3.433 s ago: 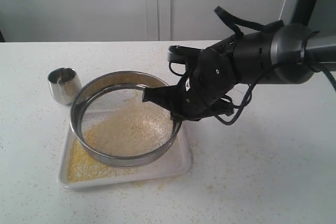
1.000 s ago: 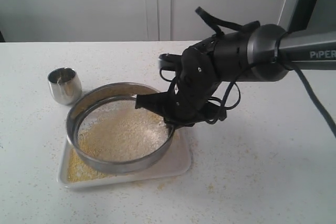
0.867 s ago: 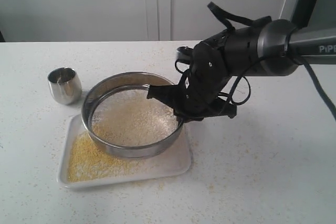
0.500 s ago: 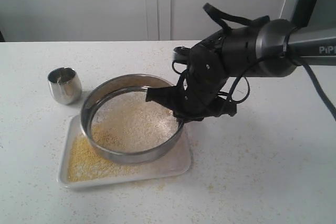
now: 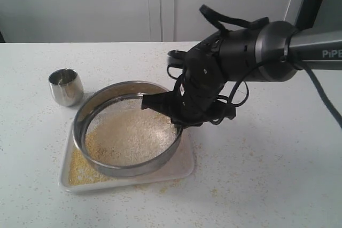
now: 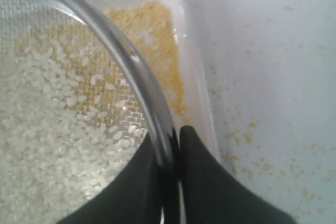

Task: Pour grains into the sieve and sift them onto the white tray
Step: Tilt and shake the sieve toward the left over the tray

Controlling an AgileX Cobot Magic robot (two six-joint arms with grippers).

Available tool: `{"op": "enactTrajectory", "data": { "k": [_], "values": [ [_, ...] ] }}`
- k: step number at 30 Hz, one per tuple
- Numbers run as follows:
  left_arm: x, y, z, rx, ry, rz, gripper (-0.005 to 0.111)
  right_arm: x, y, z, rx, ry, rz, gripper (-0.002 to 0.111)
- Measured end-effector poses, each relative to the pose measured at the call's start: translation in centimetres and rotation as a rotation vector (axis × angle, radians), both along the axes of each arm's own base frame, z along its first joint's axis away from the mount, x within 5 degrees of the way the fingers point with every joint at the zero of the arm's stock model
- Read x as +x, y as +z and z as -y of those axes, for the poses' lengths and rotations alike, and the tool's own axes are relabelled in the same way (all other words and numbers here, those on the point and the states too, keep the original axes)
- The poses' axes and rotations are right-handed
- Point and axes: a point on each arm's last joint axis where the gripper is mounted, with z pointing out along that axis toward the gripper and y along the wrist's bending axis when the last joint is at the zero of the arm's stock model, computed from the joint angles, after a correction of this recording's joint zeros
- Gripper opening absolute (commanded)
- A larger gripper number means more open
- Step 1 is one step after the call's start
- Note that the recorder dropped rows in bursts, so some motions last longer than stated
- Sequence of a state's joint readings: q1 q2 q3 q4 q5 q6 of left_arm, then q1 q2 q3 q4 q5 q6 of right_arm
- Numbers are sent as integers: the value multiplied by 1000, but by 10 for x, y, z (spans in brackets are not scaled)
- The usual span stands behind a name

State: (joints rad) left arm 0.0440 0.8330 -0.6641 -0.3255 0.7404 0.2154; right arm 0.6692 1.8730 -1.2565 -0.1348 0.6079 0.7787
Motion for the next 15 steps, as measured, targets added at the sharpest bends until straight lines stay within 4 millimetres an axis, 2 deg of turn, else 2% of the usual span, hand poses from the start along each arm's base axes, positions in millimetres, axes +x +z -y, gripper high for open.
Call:
{"op": "enactTrajectory", "data": {
  "k": [2,6,11,15],
  "values": [
    [0,0,0,0,0,0,0,-1,0,-1,-5,-11,0,0],
    [0,0,0,0,0,0,0,7,0,10,51,-180,-30,0],
    [0,0,0,0,0,0,0,0,1,-4,14,3,24,0],
    [0,0,0,0,0,0,0,4,0,3,59,-155,-11,0]
  ]
}}
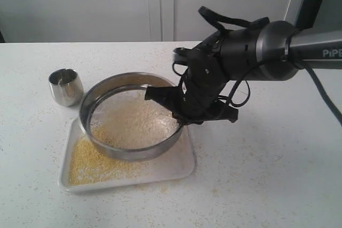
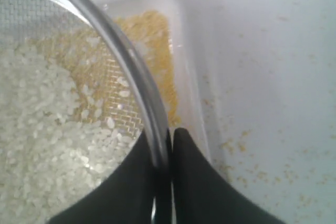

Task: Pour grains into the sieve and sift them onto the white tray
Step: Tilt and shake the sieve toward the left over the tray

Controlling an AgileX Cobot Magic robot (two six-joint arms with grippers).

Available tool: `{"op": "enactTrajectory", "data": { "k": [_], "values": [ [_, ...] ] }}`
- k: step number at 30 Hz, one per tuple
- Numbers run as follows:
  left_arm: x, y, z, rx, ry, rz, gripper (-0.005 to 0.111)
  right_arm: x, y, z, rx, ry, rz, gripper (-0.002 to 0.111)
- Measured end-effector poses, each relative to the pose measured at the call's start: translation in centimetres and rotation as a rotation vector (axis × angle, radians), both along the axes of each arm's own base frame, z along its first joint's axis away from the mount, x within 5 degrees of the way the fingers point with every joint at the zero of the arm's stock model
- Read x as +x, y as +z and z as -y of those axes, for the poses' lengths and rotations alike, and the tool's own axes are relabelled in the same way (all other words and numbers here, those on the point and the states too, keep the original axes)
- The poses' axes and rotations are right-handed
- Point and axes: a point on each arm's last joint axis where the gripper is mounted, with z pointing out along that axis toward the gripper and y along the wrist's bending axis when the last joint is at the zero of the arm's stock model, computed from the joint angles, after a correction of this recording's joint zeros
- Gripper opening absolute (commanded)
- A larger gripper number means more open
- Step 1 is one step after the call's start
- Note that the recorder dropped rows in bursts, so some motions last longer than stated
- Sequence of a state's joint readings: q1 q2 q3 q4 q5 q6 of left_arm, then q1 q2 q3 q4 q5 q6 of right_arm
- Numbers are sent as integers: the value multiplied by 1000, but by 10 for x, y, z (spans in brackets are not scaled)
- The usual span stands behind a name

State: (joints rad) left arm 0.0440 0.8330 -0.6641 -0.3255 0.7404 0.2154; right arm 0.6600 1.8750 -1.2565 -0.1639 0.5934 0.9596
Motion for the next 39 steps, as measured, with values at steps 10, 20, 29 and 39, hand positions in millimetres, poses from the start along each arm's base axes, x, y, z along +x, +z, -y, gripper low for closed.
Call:
{"op": "enactTrajectory", "data": {
  "k": [10,20,29,39],
  "values": [
    [0,0,0,0,0,0,0,-4,-1,-8,12,72,6,0],
    [0,0,0,0,0,0,0,-5,-2,-14,-30,135,61,0],
    [0,0,0,0,0,0,0,-7,-5,-14,-96,149,66,0],
    [0,0,0,0,0,0,0,-8,-5,-14,-87,125,50,0]
  ]
}}
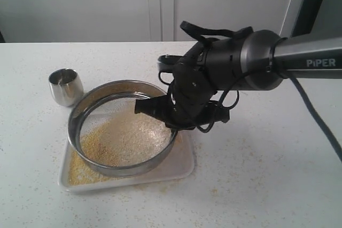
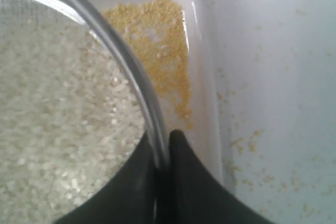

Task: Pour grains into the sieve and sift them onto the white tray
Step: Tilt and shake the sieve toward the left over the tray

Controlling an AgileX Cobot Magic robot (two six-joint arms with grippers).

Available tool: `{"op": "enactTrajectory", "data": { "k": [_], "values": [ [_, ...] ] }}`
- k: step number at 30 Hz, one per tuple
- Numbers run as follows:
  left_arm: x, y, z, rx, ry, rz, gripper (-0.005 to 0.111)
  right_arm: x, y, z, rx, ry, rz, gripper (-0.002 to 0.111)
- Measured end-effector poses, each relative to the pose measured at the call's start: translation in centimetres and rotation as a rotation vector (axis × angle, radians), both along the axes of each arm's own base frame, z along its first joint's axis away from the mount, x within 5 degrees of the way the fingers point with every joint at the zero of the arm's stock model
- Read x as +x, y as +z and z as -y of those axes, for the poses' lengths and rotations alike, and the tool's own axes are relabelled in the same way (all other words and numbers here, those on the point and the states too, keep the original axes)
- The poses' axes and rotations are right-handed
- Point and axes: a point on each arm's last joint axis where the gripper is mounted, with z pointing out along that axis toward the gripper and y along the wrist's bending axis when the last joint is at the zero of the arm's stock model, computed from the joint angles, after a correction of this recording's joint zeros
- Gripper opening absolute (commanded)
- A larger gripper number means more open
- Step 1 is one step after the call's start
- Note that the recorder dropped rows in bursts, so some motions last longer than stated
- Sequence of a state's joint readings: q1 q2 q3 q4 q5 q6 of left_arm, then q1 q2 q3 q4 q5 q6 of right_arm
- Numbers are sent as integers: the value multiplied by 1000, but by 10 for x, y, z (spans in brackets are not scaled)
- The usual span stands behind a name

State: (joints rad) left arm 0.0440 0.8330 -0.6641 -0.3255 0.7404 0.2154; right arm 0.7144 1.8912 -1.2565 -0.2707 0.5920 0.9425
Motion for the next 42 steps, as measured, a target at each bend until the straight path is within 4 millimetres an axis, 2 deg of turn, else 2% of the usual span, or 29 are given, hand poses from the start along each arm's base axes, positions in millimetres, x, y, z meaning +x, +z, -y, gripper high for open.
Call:
{"op": "enactTrajectory", "data": {
  "k": [4,6,9,11,15,20,25,30,32,34,36,40,42],
  "values": [
    [0,0,0,0,0,0,0,7,-2,13,26,-143,-42,0],
    [0,0,0,0,0,0,0,7,-2,14,17,-105,-50,0],
    [0,0,0,0,0,0,0,2,1,3,-8,25,-40,0],
    [0,0,0,0,0,0,0,2,3,0,6,17,-41,0],
    [0,0,0,0,0,0,0,14,6,11,23,-74,-80,0],
    [0,0,0,0,0,0,0,9,13,2,-45,95,-84,0],
    [0,0,0,0,0,0,0,16,11,19,-49,-46,-139,0],
    [0,0,0,0,0,0,0,6,14,-1,-30,151,-121,0],
    [0,0,0,0,0,0,0,4,13,-2,-38,112,-133,0],
    [0,0,0,0,0,0,0,11,8,8,-39,-10,-162,0],
    [0,0,0,0,0,0,0,16,5,14,-38,-43,-171,0],
    [0,0,0,0,0,0,0,7,6,-3,-27,165,-141,0],
    [0,0,0,0,0,0,0,3,6,-9,-36,199,-131,0]
  ]
}}
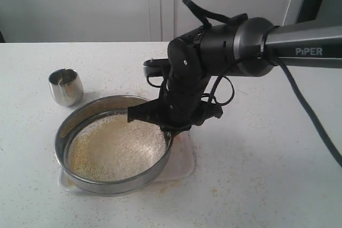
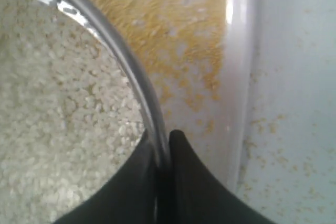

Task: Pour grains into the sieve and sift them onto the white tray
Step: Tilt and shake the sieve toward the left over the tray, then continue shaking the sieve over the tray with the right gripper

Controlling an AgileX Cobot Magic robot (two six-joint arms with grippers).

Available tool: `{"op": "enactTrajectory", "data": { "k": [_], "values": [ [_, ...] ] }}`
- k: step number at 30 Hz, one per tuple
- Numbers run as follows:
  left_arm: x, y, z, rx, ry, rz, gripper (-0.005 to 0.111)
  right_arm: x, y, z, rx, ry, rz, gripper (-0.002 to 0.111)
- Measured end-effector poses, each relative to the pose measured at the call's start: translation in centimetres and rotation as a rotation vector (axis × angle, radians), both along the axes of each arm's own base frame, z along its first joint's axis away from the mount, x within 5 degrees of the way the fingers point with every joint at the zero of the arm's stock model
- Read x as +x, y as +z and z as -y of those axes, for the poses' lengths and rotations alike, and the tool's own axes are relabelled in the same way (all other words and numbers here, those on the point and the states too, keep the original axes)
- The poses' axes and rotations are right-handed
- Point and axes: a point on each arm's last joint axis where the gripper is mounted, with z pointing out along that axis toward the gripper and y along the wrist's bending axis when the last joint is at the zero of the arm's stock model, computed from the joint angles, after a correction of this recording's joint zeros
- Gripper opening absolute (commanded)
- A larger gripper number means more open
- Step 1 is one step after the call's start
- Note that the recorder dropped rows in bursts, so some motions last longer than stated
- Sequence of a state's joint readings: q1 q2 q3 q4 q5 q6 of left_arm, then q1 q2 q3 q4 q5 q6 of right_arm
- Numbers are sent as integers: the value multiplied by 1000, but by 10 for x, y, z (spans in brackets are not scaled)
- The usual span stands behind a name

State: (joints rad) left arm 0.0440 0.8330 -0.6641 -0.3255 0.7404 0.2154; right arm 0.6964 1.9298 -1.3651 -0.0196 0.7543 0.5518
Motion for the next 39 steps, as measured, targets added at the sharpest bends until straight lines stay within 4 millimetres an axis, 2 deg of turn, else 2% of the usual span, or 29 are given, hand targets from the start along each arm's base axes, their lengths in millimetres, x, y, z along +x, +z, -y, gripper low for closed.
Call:
{"op": "enactTrajectory", "data": {
  "k": [4,6,10,15,19,20,21,23,25,26,28,29,30,32,33,36,39],
  "values": [
    [0,0,0,0,0,0,0,8,-2,11,9,-173,-16,0],
    [0,0,0,0,0,0,0,9,-2,12,4,-161,-9,0],
    [0,0,0,0,0,0,0,0,-1,0,-46,-4,32,0],
    [0,0,0,0,0,0,0,9,-1,15,-55,-190,15,0],
    [0,0,0,0,0,0,0,2,-1,5,-68,-30,30,0],
    [0,0,0,0,0,0,0,2,-1,5,-65,-53,29,0],
    [0,0,0,0,0,0,0,6,-1,10,-38,-179,16,0],
    [0,0,0,0,0,0,0,11,-1,15,-2,-210,1,0],
    [0,0,0,0,0,0,0,4,-1,4,-7,-50,11,0],
    [0,0,0,0,0,0,0,2,-1,2,-14,-33,17,0],
    [0,0,0,0,0,0,0,7,-1,9,14,-210,-5,0],
    [0,0,0,0,0,0,0,9,0,11,23,-234,-6,0],
    [0,0,0,0,0,0,0,10,0,11,27,-198,3,0],
    [0,0,0,0,0,0,0,2,0,-2,-5,-40,49,0],
    [0,0,0,0,0,0,0,0,1,-4,-24,-42,62,0],
    [0,0,0,0,0,0,0,9,1,11,-42,-256,62,0],
    [0,0,0,0,0,0,0,10,1,12,-61,-203,75,0]
  ]
}}
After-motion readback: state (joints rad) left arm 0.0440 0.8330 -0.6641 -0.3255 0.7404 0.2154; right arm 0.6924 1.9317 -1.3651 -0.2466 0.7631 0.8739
